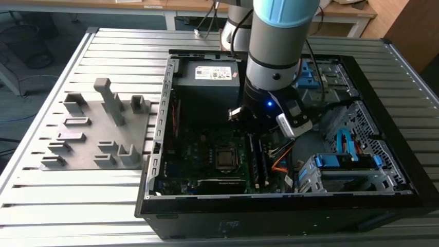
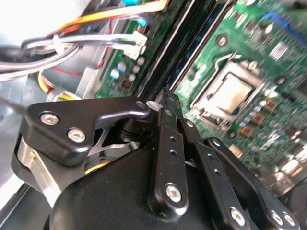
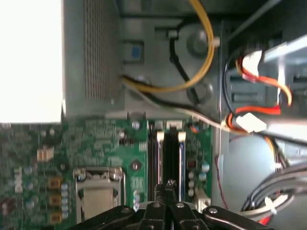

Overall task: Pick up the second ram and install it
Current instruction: 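Press down the second ram until it locks into place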

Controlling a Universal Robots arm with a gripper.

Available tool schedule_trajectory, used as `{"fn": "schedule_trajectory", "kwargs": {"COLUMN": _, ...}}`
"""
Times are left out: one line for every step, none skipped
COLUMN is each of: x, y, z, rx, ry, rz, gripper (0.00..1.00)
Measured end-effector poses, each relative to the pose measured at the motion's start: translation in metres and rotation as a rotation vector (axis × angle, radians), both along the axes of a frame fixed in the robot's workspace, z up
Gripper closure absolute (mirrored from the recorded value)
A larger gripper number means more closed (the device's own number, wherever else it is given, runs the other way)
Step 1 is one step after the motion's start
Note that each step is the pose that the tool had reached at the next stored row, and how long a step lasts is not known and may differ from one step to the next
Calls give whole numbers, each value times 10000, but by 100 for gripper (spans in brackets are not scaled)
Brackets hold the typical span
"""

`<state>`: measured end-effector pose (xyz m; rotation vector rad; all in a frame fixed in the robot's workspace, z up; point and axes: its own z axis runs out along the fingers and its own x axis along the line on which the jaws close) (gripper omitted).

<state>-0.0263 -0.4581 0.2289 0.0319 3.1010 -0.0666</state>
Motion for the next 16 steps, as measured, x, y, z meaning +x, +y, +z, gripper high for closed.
{"fn": "schedule_trajectory", "kwargs": {"x": 0, "y": -28, "z": -1, "rx": -37, "ry": 0, "rz": -1, "gripper": 90}}
{"fn": "schedule_trajectory", "kwargs": {"x": 0, "y": -57, "z": -1, "rx": -79, "ry": 1, "rz": 0, "gripper": 90}}
{"fn": "schedule_trajectory", "kwargs": {"x": 0, "y": -85, "z": -3, "rx": -117, "ry": 0, "rz": 0, "gripper": 90}}
{"fn": "schedule_trajectory", "kwargs": {"x": 0, "y": -112, "z": -4, "rx": -158, "ry": 0, "rz": 0, "gripper": 90}}
{"fn": "schedule_trajectory", "kwargs": {"x": 0, "y": -141, "z": -5, "rx": -210, "ry": 0, "rz": 0, "gripper": 90}}
{"fn": "schedule_trajectory", "kwargs": {"x": 0, "y": -169, "z": -6, "rx": -247, "ry": 0, "rz": 0, "gripper": 90}}
{"fn": "schedule_trajectory", "kwargs": {"x": 0, "y": -198, "z": -7, "rx": -283, "ry": 1, "rz": 0, "gripper": 90}}
{"fn": "schedule_trajectory", "kwargs": {"x": 0, "y": -228, "z": -9, "rx": -319, "ry": 0, "rz": 0, "gripper": 90}}
{"fn": "schedule_trajectory", "kwargs": {"x": 0, "y": -256, "z": -12, "rx": -359, "ry": 0, "rz": 0, "gripper": 90}}
{"fn": "schedule_trajectory", "kwargs": {"x": 0, "y": -284, "z": -15, "rx": -398, "ry": 0, "rz": 0, "gripper": 90}}
{"fn": "schedule_trajectory", "kwargs": {"x": 0, "y": -300, "z": -21, "rx": -442, "ry": 0, "rz": 1, "gripper": 90}}
{"fn": "schedule_trajectory", "kwargs": {"x": 0, "y": -303, "z": -32, "rx": -465, "ry": 0, "rz": 0, "gripper": 90}}
{"fn": "schedule_trajectory", "kwargs": {"x": 0, "y": -304, "z": -45, "rx": -479, "ry": 0, "rz": -1, "gripper": 90}}
{"fn": "schedule_trajectory", "kwargs": {"x": 0, "y": -305, "z": -61, "rx": -491, "ry": 1, "rz": 0, "gripper": 90}}
{"fn": "schedule_trajectory", "kwargs": {"x": 0, "y": -305, "z": -77, "rx": -496, "ry": 2, "rz": 0, "gripper": 90}}
{"fn": "schedule_trajectory", "kwargs": {"x": -1, "y": -307, "z": -89, "rx": -508, "ry": 5, "rz": 0, "gripper": 90}}
